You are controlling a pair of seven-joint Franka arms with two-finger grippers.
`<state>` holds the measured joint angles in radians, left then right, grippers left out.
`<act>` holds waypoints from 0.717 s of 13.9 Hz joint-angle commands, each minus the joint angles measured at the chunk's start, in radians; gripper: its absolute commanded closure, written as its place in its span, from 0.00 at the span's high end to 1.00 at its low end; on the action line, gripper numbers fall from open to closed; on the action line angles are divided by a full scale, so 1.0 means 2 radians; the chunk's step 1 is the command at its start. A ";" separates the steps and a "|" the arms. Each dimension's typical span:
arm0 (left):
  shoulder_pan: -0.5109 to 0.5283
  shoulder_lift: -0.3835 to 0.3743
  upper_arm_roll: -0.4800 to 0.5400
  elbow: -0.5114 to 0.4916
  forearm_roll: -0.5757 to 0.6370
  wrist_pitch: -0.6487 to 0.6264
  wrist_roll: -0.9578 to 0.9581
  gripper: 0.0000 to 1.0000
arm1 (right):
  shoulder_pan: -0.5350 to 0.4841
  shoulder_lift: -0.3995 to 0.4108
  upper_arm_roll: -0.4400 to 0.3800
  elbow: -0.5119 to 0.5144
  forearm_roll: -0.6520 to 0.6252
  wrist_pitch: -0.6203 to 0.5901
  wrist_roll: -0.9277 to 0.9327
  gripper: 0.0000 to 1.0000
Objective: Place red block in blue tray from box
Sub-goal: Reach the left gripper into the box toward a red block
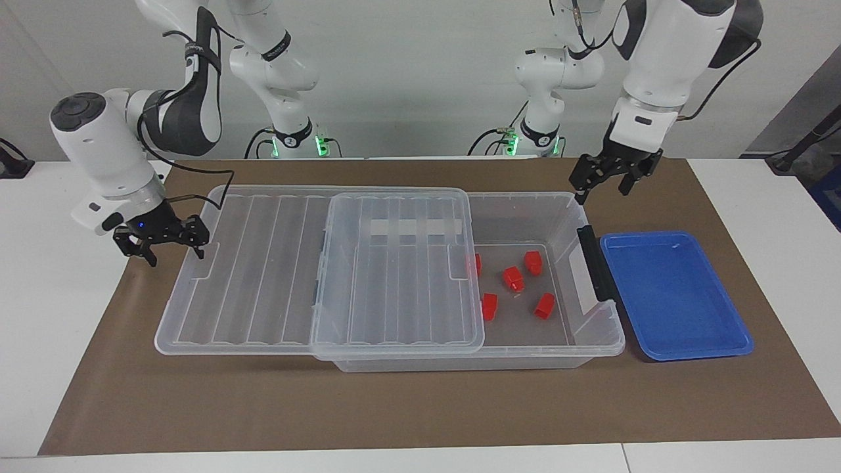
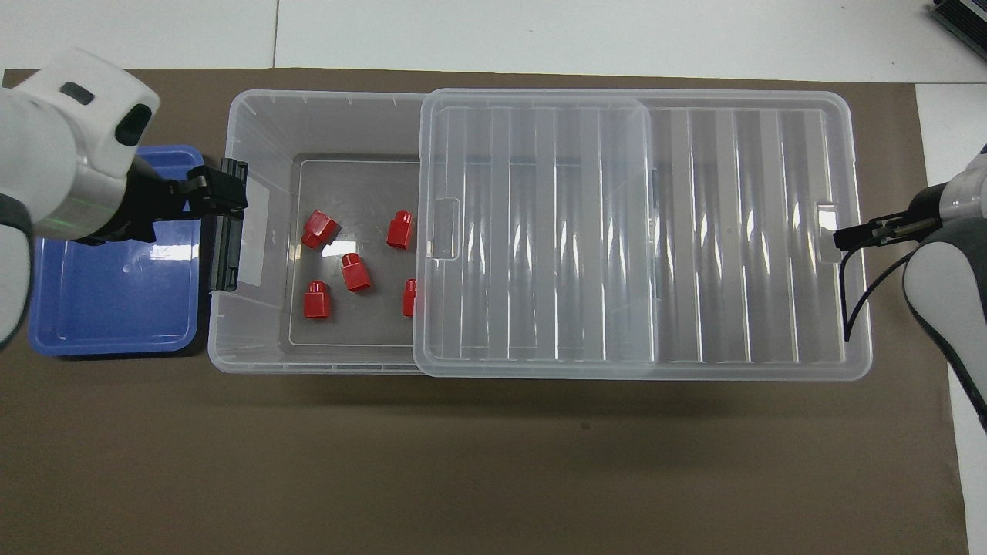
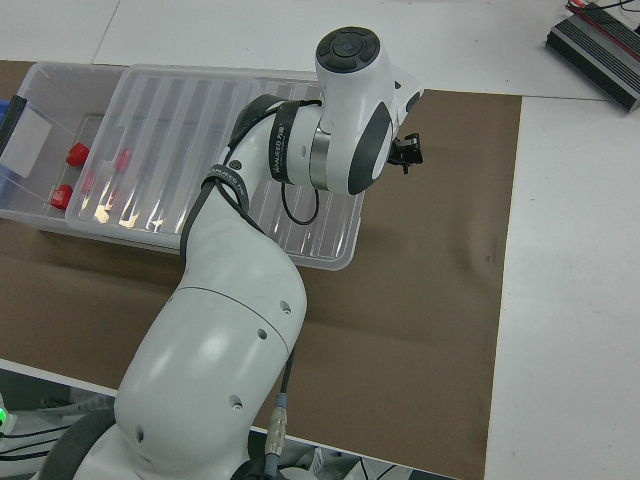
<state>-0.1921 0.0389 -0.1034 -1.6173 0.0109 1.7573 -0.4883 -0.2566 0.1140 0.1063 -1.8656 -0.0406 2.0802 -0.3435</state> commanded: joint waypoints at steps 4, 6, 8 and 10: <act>-0.032 0.044 0.008 -0.068 0.008 0.118 -0.024 1.00 | 0.030 -0.022 0.004 0.008 -0.006 -0.028 0.080 0.96; -0.033 0.044 0.008 -0.121 0.008 0.181 -0.027 1.00 | 0.046 -0.037 0.004 0.009 -0.006 -0.046 0.114 0.97; -0.040 0.057 0.009 -0.148 0.008 0.236 -0.048 1.00 | 0.061 -0.058 0.004 0.009 -0.005 -0.071 0.148 0.97; -0.053 0.089 0.009 -0.143 0.043 0.243 -0.061 1.00 | 0.074 -0.081 0.004 0.009 0.002 -0.107 0.185 0.97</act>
<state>-0.2611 0.1840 -0.1027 -1.8941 0.0309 2.2082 -0.5606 -0.1208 0.0013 0.1116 -1.8385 -0.0405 1.9201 -0.0352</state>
